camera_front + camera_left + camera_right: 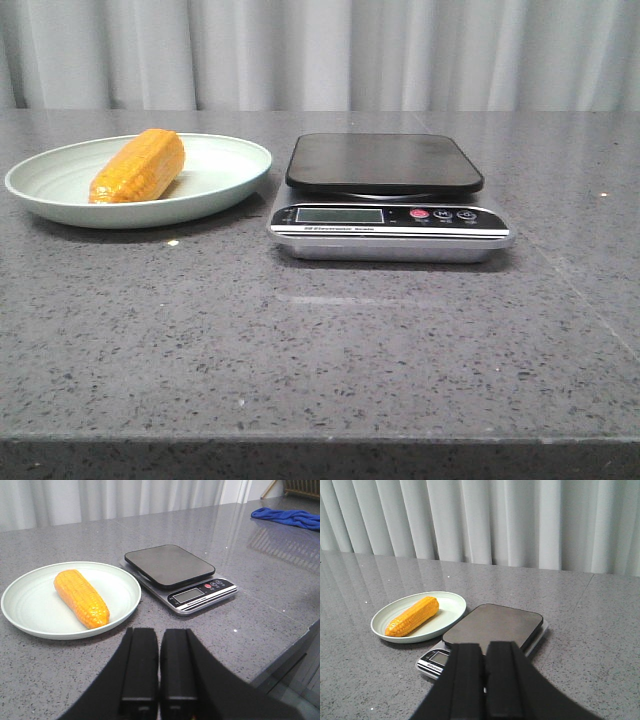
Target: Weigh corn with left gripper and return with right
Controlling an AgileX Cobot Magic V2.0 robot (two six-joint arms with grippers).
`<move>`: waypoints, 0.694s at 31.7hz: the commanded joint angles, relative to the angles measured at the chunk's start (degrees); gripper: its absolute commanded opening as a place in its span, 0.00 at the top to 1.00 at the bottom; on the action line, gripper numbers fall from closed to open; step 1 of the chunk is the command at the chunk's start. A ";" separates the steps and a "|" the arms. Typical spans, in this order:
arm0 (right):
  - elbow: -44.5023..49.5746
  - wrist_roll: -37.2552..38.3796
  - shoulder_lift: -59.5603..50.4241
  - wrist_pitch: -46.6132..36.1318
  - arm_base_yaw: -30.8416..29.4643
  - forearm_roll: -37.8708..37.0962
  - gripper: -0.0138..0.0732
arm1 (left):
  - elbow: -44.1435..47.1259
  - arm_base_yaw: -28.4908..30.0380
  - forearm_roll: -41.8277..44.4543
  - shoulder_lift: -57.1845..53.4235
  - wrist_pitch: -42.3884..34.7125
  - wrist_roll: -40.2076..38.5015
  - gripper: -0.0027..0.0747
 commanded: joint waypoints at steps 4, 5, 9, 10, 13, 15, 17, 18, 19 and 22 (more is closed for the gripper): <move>-1.45 -0.38 0.61 -5.03 -0.24 -1.09 0.68 | 0.16 0.89 -0.10 0.63 -4.54 -0.19 0.79; -1.45 -0.38 0.61 -5.03 -0.24 -1.09 0.68 | 0.76 1.71 -0.10 0.63 -4.54 -0.19 0.79; -1.45 -0.38 0.61 -5.03 -0.24 -1.09 0.68 | 3.03 7.61 0.32 0.63 -4.59 -0.19 0.79; -1.45 -0.38 0.61 -5.03 -0.24 -1.09 0.68 | 3.58 9.97 0.61 0.59 -4.73 -0.19 0.79; -1.45 -0.38 0.61 -5.03 -0.24 -1.09 0.68 | 6.14 17.01 0.38 -0.48 -8.40 -0.19 0.79; -1.45 -0.38 0.61 -5.03 -0.24 -1.09 0.68 | 8.32 20.82 0.75 -2.09 -12.56 -0.19 0.79; -1.45 -0.38 0.61 -5.03 -0.24 -1.09 0.68 | 10.77 25.02 2.02 -4.42 -17.33 -0.19 0.79; -1.45 -0.38 0.61 -5.03 -0.24 -1.09 0.68 | 11.90 26.57 2.44 -5.79 -19.21 -0.19 0.79; -1.45 -0.38 0.61 -5.03 -0.24 -1.09 0.68 | 13.27 28.07 2.86 -6.88 -20.70 -0.19 0.79; -1.45 -0.38 0.61 -5.03 -0.24 -1.09 0.68 | 16.70 33.08 3.10 -8.62 -24.71 -0.19 0.79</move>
